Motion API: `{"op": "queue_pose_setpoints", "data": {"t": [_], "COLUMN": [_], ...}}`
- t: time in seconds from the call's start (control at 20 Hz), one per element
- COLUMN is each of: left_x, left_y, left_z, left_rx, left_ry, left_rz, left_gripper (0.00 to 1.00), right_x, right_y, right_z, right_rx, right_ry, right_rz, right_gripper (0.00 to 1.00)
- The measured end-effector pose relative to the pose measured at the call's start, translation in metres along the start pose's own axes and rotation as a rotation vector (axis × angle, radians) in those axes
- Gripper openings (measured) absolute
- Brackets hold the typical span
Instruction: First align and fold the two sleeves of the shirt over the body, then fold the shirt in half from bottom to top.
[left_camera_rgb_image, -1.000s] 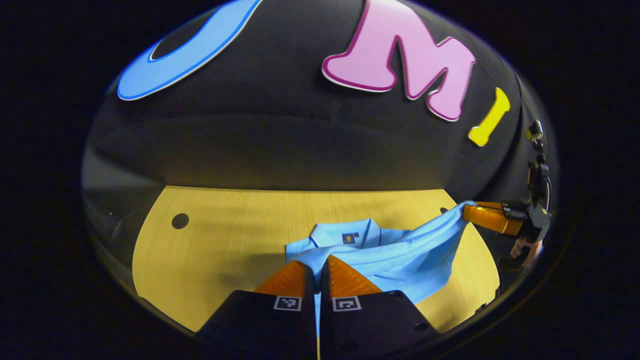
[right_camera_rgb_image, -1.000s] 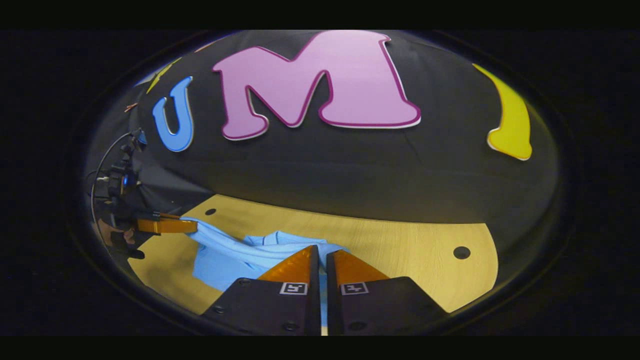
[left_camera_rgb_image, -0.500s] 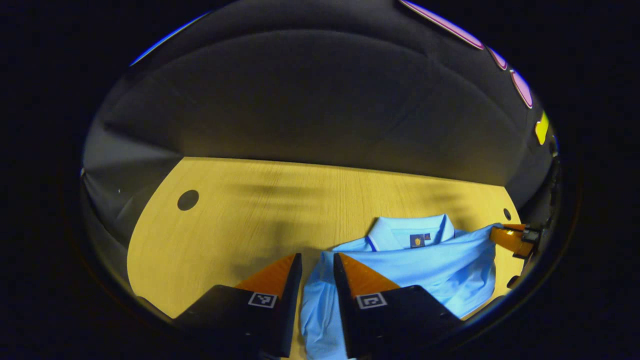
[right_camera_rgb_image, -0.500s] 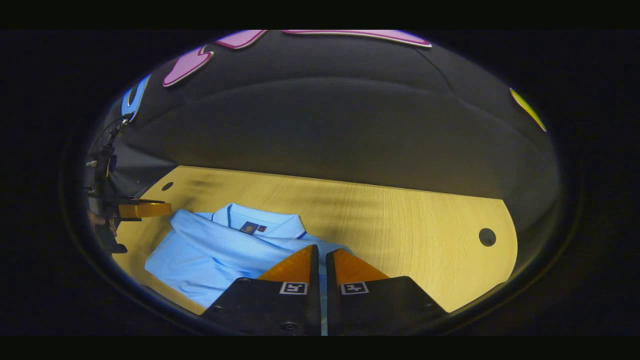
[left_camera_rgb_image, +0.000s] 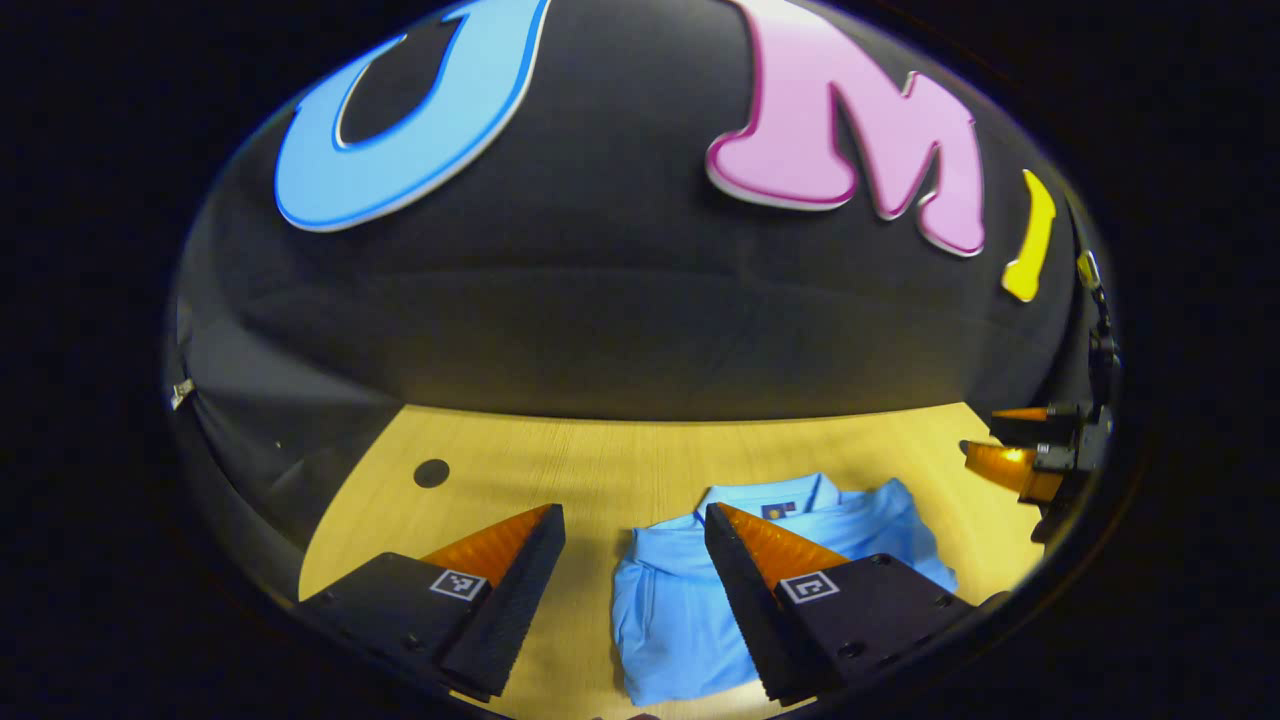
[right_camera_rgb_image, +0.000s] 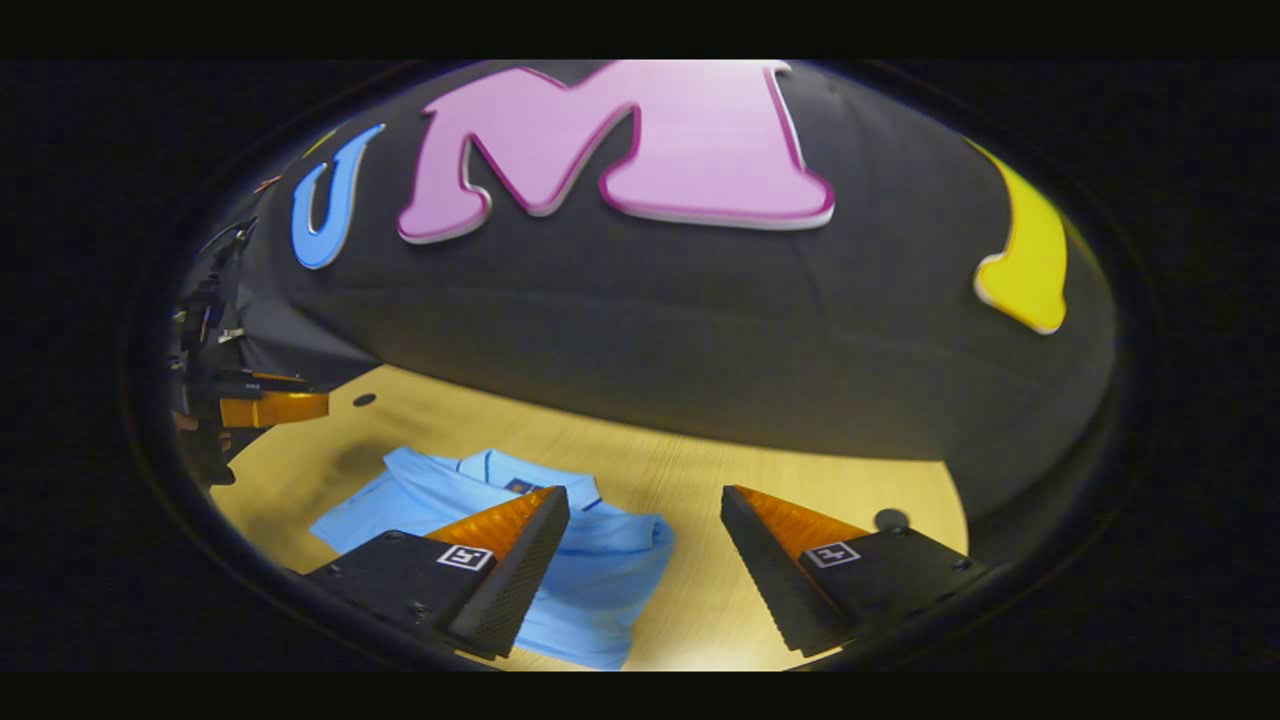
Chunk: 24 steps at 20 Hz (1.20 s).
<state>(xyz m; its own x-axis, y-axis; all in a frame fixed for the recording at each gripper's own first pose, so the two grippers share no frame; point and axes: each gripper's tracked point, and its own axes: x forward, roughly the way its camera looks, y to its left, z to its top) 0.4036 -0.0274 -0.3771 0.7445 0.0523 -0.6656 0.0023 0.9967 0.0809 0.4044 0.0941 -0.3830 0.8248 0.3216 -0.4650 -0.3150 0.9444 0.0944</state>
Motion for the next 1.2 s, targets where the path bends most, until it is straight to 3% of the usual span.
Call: {"op": "queue_pose_setpoints", "data": {"t": [0.1,0.25,0.5,0.65,0.75,0.95,1.2], "left_x": [-0.051,-0.137,-0.273,-0.350,-0.394,-0.456,-0.503], "left_y": [-0.006,-0.014,-0.029,-0.038,-0.052,-0.073,-0.050], "left_z": [0.010,0.023,0.017,0.018,0.005,-0.009,-0.012], "left_rx": [0.024,0.011,-0.063,0.019,0.054,0.039,0.066], "left_ry": [-0.062,-0.168,-0.317,-0.436,-0.453,-0.468,-0.514], "left_rz": [-0.002,0.004,-0.022,-0.026,-0.055,-0.122,-0.099], "left_gripper": [0.93,0.96,0.96,0.97,0.97,0.96,0.95], "right_x": [-0.042,-0.120,-0.279,-0.372,-0.417,-0.470,-0.491], "right_y": [0.000,0.009,0.058,0.097,0.122,0.170,0.183], "right_z": [0.030,0.060,0.101,0.115,0.111,0.097,0.104], "right_rx": [-0.001,-0.008,0.018,0.025,0.036,0.075,0.018], "right_ry": [-0.085,-0.188,-0.352,-0.469,-0.485,-0.468,-0.484], "right_rz": [-0.042,-0.107,-0.214,-0.260,-0.270,-0.226,-0.227], "right_gripper": [0.93,0.97,0.98,0.97,0.97,0.95,0.99]}}
